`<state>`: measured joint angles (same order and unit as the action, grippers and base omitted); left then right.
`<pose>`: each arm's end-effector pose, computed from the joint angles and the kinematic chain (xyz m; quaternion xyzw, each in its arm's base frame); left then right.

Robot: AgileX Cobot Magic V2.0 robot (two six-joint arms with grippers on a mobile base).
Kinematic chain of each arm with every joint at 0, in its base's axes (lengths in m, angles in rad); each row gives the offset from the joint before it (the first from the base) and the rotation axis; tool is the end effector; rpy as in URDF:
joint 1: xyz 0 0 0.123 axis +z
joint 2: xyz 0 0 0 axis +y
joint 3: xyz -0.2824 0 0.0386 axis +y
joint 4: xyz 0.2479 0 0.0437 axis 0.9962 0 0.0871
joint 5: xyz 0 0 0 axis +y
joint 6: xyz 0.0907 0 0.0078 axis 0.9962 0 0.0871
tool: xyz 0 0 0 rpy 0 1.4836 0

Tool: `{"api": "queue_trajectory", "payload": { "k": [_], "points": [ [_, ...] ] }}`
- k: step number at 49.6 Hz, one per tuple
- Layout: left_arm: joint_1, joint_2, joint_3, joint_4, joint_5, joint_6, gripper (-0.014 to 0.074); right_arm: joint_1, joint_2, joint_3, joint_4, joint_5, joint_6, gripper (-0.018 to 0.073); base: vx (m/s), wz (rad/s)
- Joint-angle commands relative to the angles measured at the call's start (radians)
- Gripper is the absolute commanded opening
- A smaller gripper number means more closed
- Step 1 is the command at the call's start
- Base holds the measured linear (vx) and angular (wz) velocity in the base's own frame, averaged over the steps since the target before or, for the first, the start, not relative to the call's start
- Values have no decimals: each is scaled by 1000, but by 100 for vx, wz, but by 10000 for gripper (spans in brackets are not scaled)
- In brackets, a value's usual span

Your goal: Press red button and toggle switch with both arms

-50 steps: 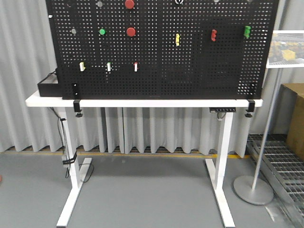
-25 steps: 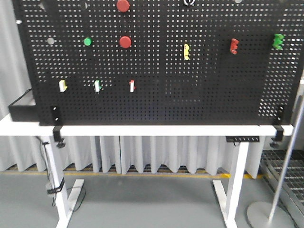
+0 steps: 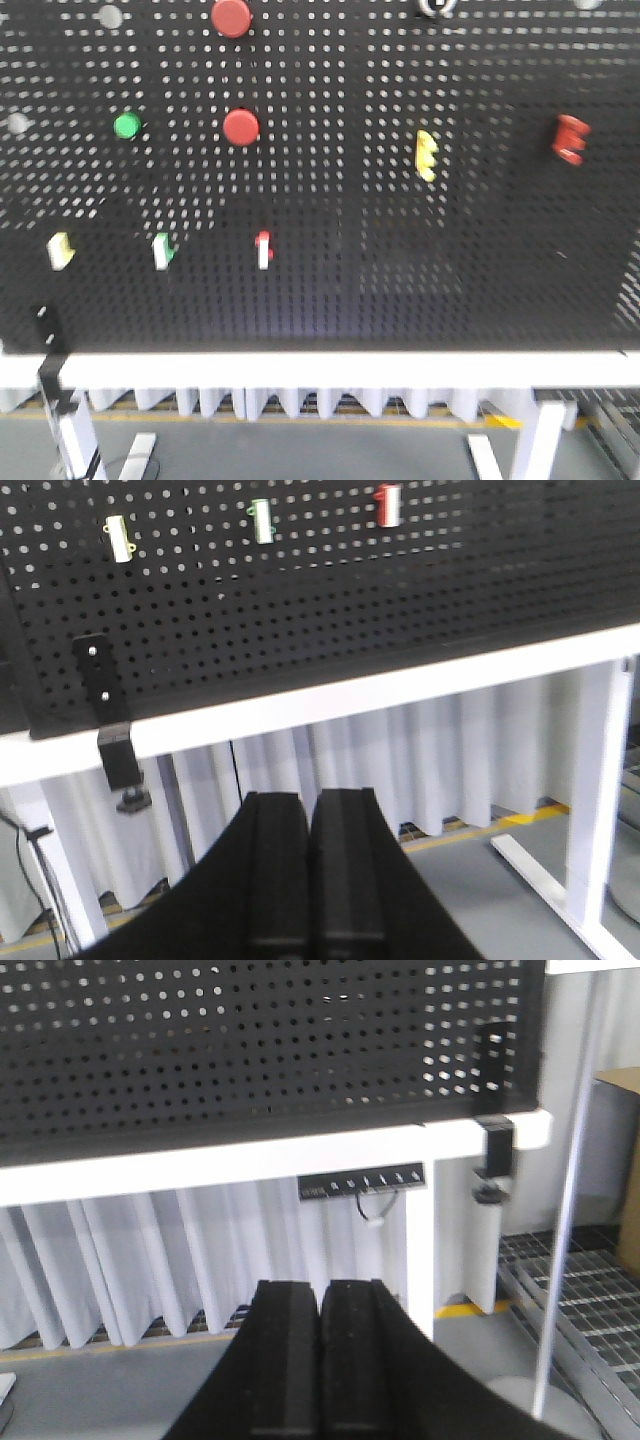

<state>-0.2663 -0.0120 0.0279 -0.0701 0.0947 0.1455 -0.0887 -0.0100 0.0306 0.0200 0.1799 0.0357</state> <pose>0.0546 -0.0155 0.1957 0.1240 0.7044 -0.0689 0.6955 0.0562 -0.0047 0.1869 0.0525 0.7441 -0.0098 0.6659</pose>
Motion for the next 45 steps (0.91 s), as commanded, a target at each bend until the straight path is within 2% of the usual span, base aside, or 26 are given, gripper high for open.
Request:
{"api": "queue_trajectory", "payload": {
  "k": [1,20,45],
  "points": [
    [2,-16,34,0,-84,-8,2,-5,-17,11,-9,-83,-5,-3,46,5],
    [2,-16,34,0,-84,-8,2,-5,-16,11,-9,-83,-5,-3,40,5],
    [2,-16,34,0,-84,-8,2,-5,-16,11,-9,-83,-5,-3,10,-1]
  ]
}}
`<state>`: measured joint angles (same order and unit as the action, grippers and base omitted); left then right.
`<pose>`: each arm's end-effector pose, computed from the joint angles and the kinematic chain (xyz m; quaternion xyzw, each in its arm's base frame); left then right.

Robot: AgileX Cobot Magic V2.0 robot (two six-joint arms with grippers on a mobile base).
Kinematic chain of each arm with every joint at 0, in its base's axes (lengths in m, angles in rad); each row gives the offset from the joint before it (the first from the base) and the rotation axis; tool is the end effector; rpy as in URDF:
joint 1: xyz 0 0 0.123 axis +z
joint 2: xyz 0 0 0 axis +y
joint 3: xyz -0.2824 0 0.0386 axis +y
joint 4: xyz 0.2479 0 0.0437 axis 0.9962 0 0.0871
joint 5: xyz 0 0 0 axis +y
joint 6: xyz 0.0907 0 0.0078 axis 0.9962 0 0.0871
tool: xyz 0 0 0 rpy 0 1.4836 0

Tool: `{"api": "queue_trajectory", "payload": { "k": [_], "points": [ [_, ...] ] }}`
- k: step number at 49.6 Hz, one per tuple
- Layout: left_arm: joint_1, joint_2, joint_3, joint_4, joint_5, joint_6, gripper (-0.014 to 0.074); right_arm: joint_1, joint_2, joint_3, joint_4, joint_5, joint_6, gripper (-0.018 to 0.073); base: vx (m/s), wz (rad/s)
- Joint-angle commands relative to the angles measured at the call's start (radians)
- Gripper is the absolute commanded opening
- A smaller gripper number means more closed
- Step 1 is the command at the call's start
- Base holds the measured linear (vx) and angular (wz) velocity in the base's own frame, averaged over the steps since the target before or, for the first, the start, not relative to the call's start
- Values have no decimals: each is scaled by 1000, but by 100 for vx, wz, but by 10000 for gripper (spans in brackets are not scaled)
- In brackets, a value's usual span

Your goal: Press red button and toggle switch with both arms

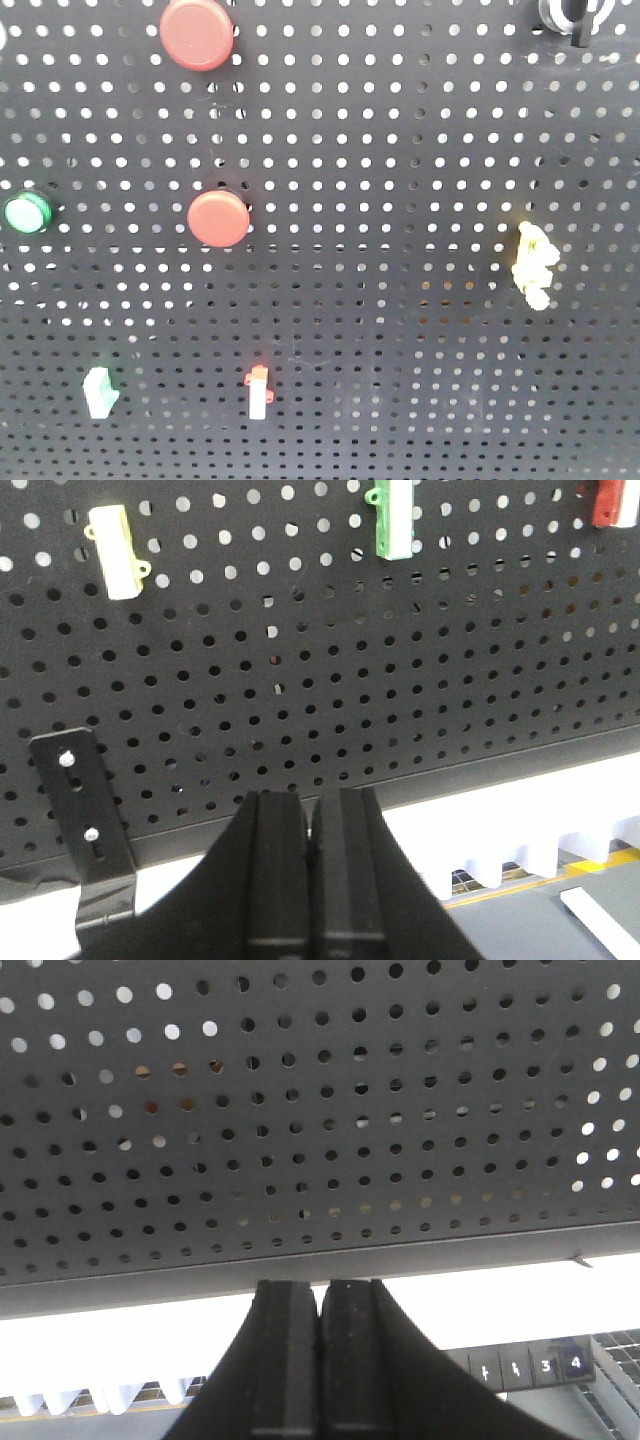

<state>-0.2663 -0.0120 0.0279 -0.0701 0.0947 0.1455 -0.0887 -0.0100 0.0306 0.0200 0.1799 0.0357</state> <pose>0.0546 -0.0155 0.1957 0.1240 0.7044 -0.0689 0.6955 0.0562 -0.0047 0.1869 0.0525 0.7441 -0.0098 0.6659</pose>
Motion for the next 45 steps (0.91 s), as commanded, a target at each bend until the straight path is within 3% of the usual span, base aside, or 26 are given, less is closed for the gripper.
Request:
{"api": "queue_trajectory", "payload": {
  "k": [1,9,19,27,29,36,45],
  "points": [
    [2,-16,34,0,-84,-8,2,-5,-16,11,-9,-83,-5,-3,2,-1],
    [2,-16,34,0,-89,-8,2,-5,-16,11,-9,-88,-5,-3,1,-1],
    [2,-16,31,-3,-249,-2,2,-5,-16,11,-9,-119,2,-3,0,0],
    [2,-14,-22,-30,-411,-134,2,-4,-16,-18,-6,-313,16,-3,0,0],
    [2,-13,-73,-30,-385,-167,2,-4,-16,-50,-5,-325,27,-3,0,0],
    [2,45,-269,-20,-199,-138,2,-4,21,-266,-13,-274,29,-3,0,0],
    [2,282,-614,-20,-2,11,2,-4,224,-618,-20,-138,-36,-3,0,0]
  ]
}}
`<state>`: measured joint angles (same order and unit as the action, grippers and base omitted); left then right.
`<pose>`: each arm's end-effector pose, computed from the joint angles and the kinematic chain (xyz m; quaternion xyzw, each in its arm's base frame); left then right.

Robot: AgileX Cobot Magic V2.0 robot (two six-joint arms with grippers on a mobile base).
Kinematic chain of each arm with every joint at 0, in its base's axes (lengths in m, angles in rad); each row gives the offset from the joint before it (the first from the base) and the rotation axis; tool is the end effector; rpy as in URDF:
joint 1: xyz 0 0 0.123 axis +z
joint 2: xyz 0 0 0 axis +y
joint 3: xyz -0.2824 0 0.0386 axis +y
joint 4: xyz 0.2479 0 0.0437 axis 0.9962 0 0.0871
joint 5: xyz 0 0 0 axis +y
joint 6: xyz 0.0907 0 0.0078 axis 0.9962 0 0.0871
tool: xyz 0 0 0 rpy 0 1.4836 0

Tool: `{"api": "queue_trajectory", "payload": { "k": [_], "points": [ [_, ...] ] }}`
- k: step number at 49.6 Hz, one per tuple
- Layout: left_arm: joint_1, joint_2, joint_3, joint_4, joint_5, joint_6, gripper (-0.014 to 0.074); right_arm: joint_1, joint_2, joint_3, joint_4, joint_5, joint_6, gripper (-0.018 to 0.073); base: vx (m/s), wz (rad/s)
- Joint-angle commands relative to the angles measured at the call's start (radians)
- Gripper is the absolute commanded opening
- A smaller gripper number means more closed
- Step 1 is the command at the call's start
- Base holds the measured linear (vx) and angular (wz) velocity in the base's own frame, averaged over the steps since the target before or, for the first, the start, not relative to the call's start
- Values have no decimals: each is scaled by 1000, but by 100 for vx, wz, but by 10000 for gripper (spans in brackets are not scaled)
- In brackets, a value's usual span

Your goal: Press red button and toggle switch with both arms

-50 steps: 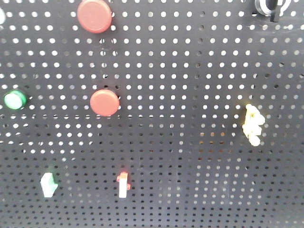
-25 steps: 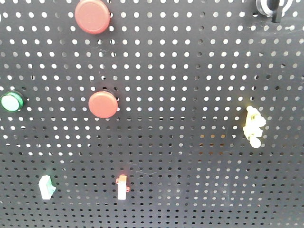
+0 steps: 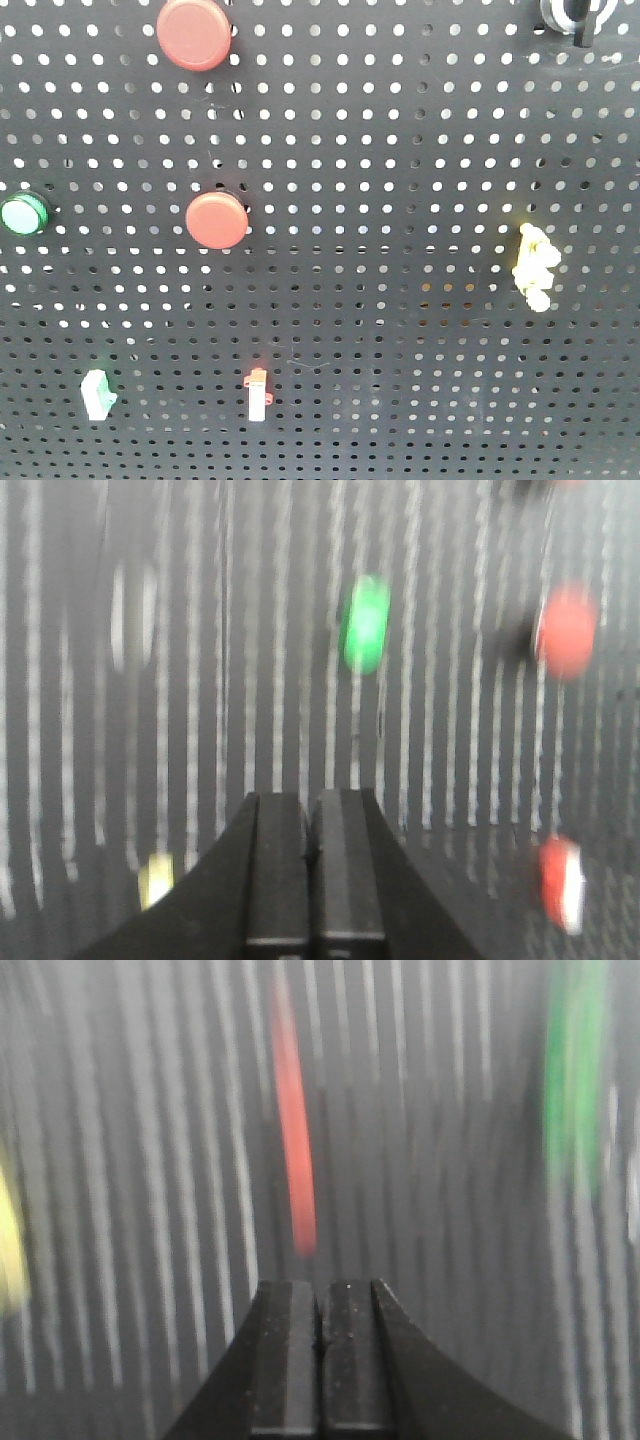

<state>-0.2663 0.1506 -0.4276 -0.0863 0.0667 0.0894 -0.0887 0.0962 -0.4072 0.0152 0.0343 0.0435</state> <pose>0.0386 -0.0111 0.3399 0.0822 0.5887 -0.1071 0.7970 0.0303 -0.0026 0.3383 0.0416 0.5660 -0.0122 0.8233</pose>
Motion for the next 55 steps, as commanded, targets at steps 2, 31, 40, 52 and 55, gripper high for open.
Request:
{"api": "queue_trajectory", "payload": {
  "k": [2,31,40,52,55],
  "points": [
    [2,192,-256,-3,68,108,2,-3,168,-257,-15,44,-63,-3,0,0],
    [-12,511,-726,-230,236,195,2,16,378,-586,161,218,-5,-3,0,0],
    [-75,640,-764,-669,337,589,2,16,378,-586,221,223,-44,-3,0,0],
    [-130,836,-921,-1125,402,957,2,16,378,-586,226,254,-93,-3,0,0],
    [-130,892,-965,-1142,412,956,2,16,378,-586,226,259,-93,-3,0,0]
  ]
}}
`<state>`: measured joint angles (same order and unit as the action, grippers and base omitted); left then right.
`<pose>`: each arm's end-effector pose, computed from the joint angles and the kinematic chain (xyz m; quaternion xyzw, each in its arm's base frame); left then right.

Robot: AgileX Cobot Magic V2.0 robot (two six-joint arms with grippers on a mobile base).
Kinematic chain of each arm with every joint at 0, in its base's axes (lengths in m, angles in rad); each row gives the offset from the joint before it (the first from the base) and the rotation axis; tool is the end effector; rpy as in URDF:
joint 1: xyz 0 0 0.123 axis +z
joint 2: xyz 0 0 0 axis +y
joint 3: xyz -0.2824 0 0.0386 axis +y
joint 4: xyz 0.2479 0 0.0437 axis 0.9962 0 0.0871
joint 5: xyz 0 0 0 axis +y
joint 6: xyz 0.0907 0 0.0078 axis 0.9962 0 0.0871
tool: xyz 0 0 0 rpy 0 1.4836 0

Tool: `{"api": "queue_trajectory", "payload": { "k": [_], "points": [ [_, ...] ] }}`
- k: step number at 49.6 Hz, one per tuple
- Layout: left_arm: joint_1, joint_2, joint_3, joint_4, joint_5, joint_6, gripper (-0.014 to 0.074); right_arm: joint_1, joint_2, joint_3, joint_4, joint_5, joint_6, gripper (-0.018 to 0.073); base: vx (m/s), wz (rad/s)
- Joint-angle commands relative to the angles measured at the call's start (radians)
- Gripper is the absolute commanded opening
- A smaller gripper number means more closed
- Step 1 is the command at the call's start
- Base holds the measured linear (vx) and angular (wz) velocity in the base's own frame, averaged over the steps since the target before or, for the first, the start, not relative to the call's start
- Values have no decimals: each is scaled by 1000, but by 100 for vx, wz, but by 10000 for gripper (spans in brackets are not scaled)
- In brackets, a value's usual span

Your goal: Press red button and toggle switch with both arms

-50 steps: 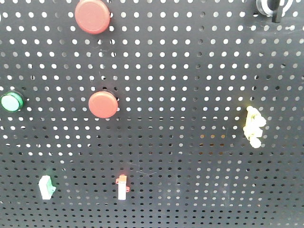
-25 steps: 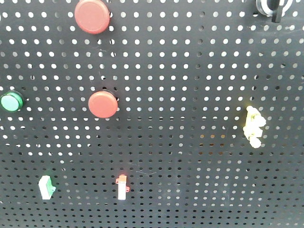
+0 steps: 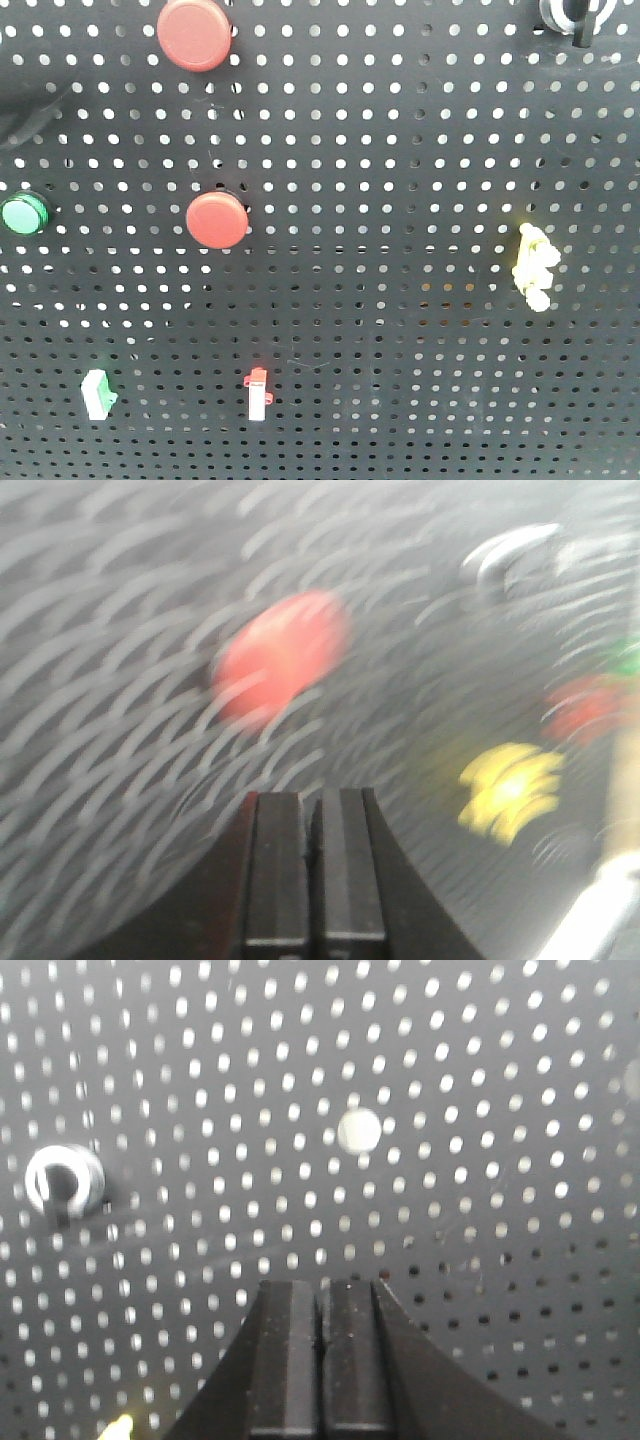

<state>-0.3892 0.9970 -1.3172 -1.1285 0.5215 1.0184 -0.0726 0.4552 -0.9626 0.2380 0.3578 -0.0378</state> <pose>0.1517 -0.1066 0.5140 0.2795 0.5899 -0.3085 0.6919 0.0472 0.0041 0.4625 0.0468 0.6135 0.0699 0.7852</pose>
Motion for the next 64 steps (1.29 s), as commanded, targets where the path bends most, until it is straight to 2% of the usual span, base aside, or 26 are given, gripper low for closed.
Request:
{"api": "queue_trajectory", "payload": {
  "k": [1,6,13,33,42,53,58,64],
  "points": [
    [-7,61,-90,-100,-34,25,2,0,19,-30,4,-64,-12,-3,0,0],
    [-7,118,-145,-100,14,13,2,0,19,-30,3,-61,-12,-3,0,0],
    [-7,170,-193,-99,26,11,2,0,19,-30,3,-61,-12,-3,0,0],
    [-7,230,-209,-87,-86,10,2,0,19,-30,-1,-61,-12,-3,0,0],
    [-7,226,-210,-85,-61,13,2,0,19,-30,1,-60,-11,-3,0,0],
    [-7,126,-175,27,35,14,2,0,19,-32,4,-26,-15,-3,0,0],
    [-7,26,-85,78,31,10,2,0,19,-35,8,41,-80,-3,0,0],
    [-7,-116,65,116,-23,10,2,0,26,-58,60,139,-227,-3,0,0]
  ]
}}
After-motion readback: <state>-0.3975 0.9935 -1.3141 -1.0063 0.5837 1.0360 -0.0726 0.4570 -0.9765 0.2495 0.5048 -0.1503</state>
